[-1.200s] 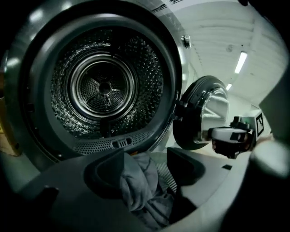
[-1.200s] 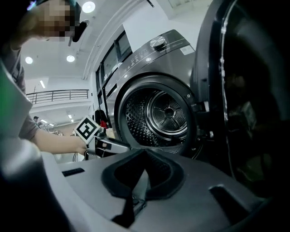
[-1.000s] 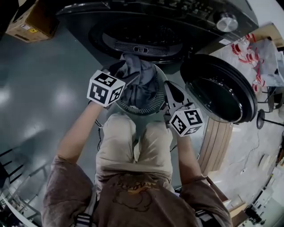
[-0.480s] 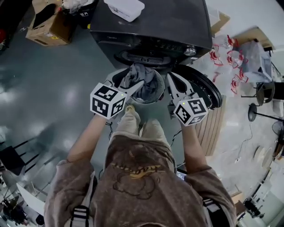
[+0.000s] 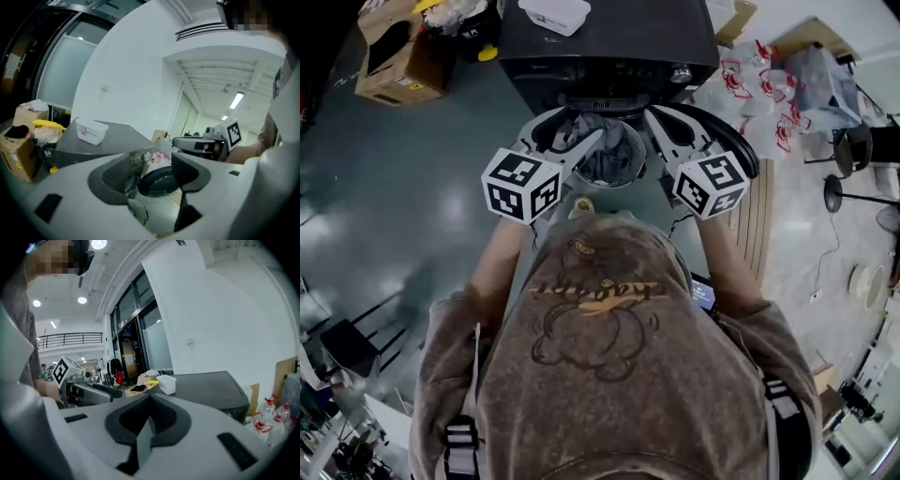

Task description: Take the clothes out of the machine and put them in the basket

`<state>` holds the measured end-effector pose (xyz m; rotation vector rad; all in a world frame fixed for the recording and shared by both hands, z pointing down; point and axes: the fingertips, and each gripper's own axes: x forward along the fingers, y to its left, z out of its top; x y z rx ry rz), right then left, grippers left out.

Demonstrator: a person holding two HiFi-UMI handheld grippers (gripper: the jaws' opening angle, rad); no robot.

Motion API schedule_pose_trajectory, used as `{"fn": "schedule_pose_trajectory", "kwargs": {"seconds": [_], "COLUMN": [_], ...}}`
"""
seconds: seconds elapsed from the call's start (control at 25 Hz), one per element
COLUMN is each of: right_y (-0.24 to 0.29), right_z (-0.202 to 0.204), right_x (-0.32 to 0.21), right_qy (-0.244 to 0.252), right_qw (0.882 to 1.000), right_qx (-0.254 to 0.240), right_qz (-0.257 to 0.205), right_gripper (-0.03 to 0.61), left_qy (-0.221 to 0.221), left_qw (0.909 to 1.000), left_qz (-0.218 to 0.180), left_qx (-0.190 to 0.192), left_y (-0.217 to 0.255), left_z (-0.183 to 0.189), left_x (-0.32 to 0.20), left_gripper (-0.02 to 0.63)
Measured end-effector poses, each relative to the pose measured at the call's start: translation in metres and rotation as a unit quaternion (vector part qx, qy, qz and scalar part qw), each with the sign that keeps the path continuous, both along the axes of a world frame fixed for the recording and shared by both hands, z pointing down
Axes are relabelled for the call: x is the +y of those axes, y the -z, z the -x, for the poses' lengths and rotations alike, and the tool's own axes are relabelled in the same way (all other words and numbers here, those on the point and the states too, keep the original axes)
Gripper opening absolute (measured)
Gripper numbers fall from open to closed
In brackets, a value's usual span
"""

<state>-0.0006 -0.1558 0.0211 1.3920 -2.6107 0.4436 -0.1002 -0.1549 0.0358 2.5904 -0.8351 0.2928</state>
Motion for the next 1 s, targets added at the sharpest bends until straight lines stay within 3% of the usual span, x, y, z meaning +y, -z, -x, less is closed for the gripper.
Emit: {"fn": "schedule_pose_trajectory", "kwargs": {"seconds": [0.2,0.28,0.44,0.52,1.0], "right_y": [0.013,0.016,0.019,0.018,-0.015], "right_z": [-0.012,-0.014,-0.012,-0.012,-0.038], "right_x": [0.002,0.003,0.007,0.009,0.001], "right_qy": [0.002,0.003,0.015,0.024,0.04], "right_qw": [1.0,1.0,1.0,0.999,0.998], "right_qx": [0.009,0.007,-0.005,-0.007,-0.009], "right_qz": [-0.013,-0.018,-0.026,-0.032,-0.04], "right_gripper": [-0.002,-0.002,-0.002,-0.002,-0.002], "left_qy": [-0.013,0.001,0.042,0.052,0.066], "left_qw": [0.9981,0.9976,0.994,0.9926,0.9922], "left_qz": [-0.052,-0.059,-0.084,-0.089,-0.097], "left_qx": [0.029,0.037,0.057,0.064,0.041], "left_y": [0.026,0.028,0.034,0.036,0.002], "left_z": [0.002,0.006,0.015,0.014,-0.013], "left_x": [0.005,0.001,-0.006,-0.007,-0.015], "left_gripper": [0.229,0.197,0.063,0.036,0.008]}}
